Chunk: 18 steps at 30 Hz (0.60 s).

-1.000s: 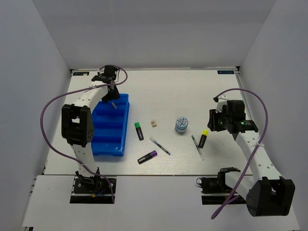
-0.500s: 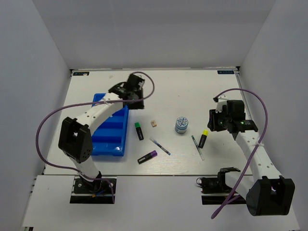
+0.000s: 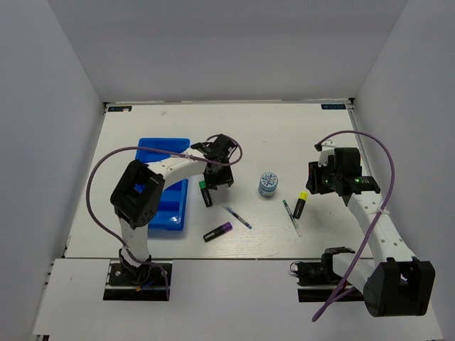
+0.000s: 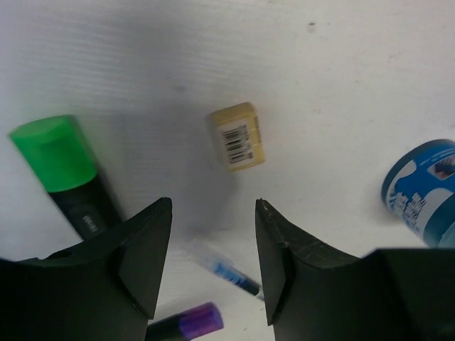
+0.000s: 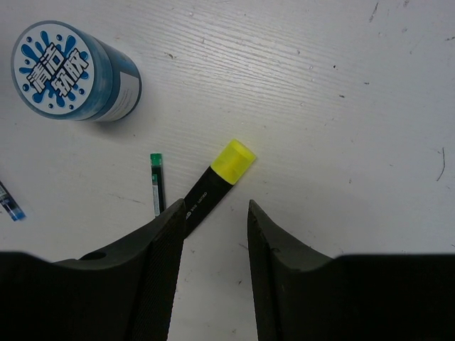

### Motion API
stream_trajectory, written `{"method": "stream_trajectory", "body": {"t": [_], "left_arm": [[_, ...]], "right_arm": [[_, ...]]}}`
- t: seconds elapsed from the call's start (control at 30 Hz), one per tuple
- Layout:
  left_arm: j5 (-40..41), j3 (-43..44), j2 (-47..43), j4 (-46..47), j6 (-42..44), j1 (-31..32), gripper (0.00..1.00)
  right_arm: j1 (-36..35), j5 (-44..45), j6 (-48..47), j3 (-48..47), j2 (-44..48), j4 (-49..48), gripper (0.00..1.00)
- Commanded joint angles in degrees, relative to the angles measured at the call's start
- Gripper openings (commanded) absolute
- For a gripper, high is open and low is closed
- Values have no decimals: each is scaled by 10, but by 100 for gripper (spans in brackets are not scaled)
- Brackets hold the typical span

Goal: Sort the stationery into containers
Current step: Grab a piece of stationery with the left arm

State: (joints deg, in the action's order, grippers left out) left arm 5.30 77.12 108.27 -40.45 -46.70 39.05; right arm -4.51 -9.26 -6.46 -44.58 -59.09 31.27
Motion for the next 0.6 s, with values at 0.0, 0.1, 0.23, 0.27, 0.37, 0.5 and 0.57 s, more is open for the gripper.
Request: {"method": "stream_trajectory", "body": {"t": [0.0, 0.1, 0.23, 0.27, 0.37, 0.5, 0.57], "left_arm": [[17, 36, 15, 34, -35, 18, 61], [23, 51, 40, 33, -43, 23, 61], [35, 94, 70, 17, -45, 29, 61], [48, 104, 87, 6, -44, 29, 61], [66, 133, 107, -26, -39, 30, 62], [83, 155, 128, -58, -33, 26, 62], [88, 174, 136, -69, -31, 24, 62]], "right_arm": [[1, 4, -6, -21, -1, 1, 44], [1, 4, -7, -22, 1, 1, 44], [1, 4, -7, -23, 2, 1, 44], [0, 3, -7, -23, 2, 2, 44], [1, 4, -7, -25, 4, 3, 44], [2, 3, -7, -24, 6, 3, 44], [2, 4, -6, -24, 10, 3, 44]]}}
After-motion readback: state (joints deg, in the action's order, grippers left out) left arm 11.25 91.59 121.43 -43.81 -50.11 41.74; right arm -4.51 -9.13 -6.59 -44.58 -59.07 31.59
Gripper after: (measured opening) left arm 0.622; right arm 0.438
